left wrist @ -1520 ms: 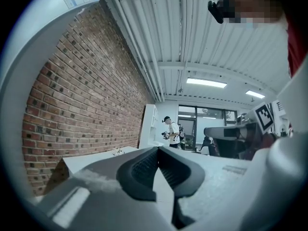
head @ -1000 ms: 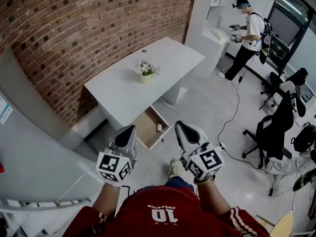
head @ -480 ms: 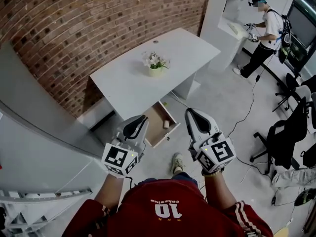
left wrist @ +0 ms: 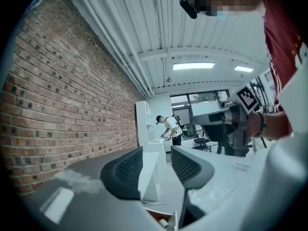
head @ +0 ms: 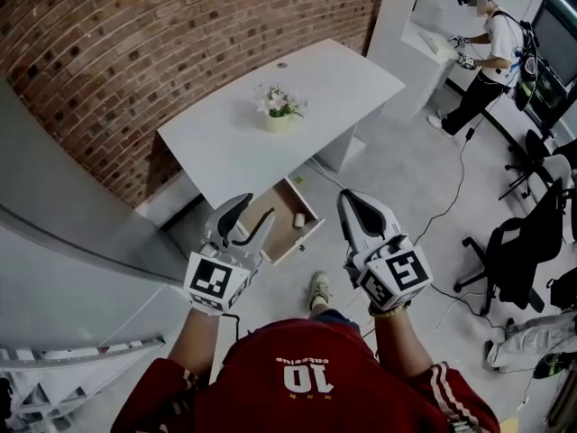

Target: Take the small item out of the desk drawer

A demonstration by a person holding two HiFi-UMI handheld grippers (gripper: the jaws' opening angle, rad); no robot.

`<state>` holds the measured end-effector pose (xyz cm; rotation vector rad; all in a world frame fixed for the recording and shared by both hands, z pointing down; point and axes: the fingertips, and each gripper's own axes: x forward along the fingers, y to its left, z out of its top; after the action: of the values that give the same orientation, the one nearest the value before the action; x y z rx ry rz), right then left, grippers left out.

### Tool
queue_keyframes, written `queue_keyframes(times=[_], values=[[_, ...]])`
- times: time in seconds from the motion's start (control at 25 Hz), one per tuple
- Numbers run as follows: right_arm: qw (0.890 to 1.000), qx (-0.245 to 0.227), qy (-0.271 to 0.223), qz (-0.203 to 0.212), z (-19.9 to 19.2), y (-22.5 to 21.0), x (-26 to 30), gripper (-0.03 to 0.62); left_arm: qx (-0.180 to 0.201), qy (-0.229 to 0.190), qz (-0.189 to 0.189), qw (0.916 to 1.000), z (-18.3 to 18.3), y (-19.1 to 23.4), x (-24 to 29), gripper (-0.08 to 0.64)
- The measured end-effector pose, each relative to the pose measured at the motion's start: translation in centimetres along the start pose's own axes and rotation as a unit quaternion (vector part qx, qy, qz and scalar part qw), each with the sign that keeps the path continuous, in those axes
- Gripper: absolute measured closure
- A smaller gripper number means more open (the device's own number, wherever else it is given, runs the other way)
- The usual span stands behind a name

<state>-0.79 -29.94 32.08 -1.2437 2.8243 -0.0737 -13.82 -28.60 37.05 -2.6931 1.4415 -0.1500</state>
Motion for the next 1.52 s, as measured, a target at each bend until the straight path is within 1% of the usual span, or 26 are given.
queue_keyframes(times=[0.08,0.12,0.28,0.36,0.56,0.68,0.84,1.04,1.16,1.24,1.36,1.44,1.52], values=[[1.000,0.002,0.004,-0.005,-0.4,-0.6,-0.2,0.601,0.010,0.011,-0.007,0.9999,-0.8,0.0,0.7,0.367],[1.000,0.003,0.006,-0.007,-0.6,-0.9,-0.2,0.601,0.010,0.018,-0.012,0.9997,-1.2,-0.1,1.1,0.357],[1.000,0.009,0.018,-0.010,-2.0,-1.6,-0.2,0.601,-0.001,0.037,-0.021,0.9991,-3.5,0.0,2.4,0.357],[0.999,0.013,0.026,-0.014,-2.7,-2.3,-0.1,0.601,0.000,0.047,-0.025,0.9986,-4.6,0.1,3.2,0.357],[0.999,0.018,0.036,-0.033,-4.6,-4.1,-0.3,0.601,0.028,0.087,-0.038,0.9951,-9.1,0.3,4.9,0.357],[0.997,0.023,0.046,-0.052,-6.8,-5.1,-0.8,0.601,0.043,0.106,-0.054,0.9919,-12.5,0.1,5.9,0.357],[0.994,0.031,0.064,-0.084,-10.2,-5.3,-2.6,0.601,0.060,0.133,-0.086,0.9855,-17.5,-1.0,7.0,0.357],[0.989,0.035,0.078,-0.121,-14.0,-6.2,-4.7,0.601,0.101,0.149,-0.120,0.9763,-22.4,-1.9,8.2,0.357],[0.986,0.043,0.078,-0.139,-16.2,-7.0,-5.3,0.601,0.108,0.158,-0.139,0.9717,-25.6,-2.6,9.1,0.357],[0.985,0.046,0.079,-0.143,-17.7,-7.3,-5.2,0.601,0.108,0.171,-0.150,0.9679,-28.4,-2.9,9.5,0.357],[0.985,0.049,0.078,-0.145,-19.6,-8.0,-4.7,0.601,0.131,0.187,-0.165,0.9595,-31.8,-3.3,10.4,0.357],[0.985,0.051,0.077,-0.147,-20.7,-8.7,-4.4,0.601,0.145,0.195,-0.168,0.9553,-34.0,-3.3,11.4,0.337],[0.984,0.054,0.076,-0.149,-21.7,-9.7,-4.2,0.601,0.163,0.202,-0.172,0.9503,-36.3,-3.5,12.5,0.337]])
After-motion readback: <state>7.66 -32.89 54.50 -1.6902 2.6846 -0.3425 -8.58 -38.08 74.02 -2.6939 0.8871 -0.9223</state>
